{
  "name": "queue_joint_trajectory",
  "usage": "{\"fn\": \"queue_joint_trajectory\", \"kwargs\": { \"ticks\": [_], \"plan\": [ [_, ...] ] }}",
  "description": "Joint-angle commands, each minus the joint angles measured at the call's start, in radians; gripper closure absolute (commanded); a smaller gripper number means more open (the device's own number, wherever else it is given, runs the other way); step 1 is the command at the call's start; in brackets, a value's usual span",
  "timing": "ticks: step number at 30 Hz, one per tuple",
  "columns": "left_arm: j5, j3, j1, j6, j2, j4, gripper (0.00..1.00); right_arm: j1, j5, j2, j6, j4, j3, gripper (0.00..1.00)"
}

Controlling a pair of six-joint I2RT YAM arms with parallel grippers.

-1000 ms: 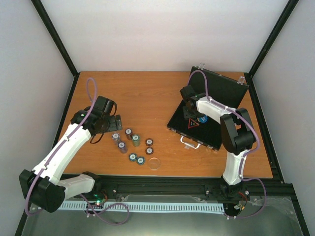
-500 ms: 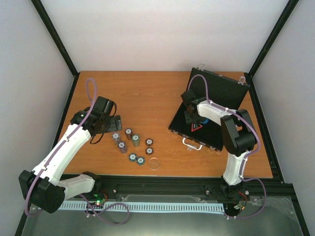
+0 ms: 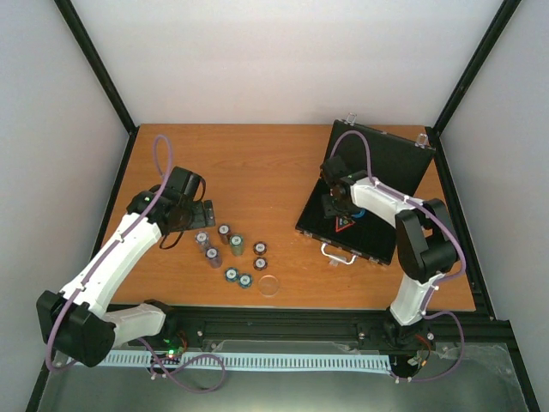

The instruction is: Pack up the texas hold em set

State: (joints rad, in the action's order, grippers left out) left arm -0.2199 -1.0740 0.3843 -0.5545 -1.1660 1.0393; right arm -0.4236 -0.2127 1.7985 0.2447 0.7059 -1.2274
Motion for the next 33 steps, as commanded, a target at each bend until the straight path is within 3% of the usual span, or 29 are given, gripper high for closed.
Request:
{"fn": "queue_joint_trajectory", "kwargs": {
  "ticks": [1,9,20,33],
  "plan": [
    [0.0,-0.017,0.004,0.005,-0.005,-0.019,0.0,0.024,0.164,-0.05,-0.008,-0.071,0.059,0.35],
    [-0.004,-0.009,0.004,0.005,-0.004,-0.016,0.0,0.04,0.166,-0.034,-0.039,-0.126,0.096,0.2],
    [-0.009,-0.005,0.004,0.002,-0.009,-0.019,0.0,0.057,0.131,-0.017,-0.049,-0.134,0.102,0.2],
    [0.006,-0.004,0.004,0.006,-0.035,-0.039,0.0,0.057,0.266,-0.038,0.003,-0.134,0.152,0.21]
  ]
}}
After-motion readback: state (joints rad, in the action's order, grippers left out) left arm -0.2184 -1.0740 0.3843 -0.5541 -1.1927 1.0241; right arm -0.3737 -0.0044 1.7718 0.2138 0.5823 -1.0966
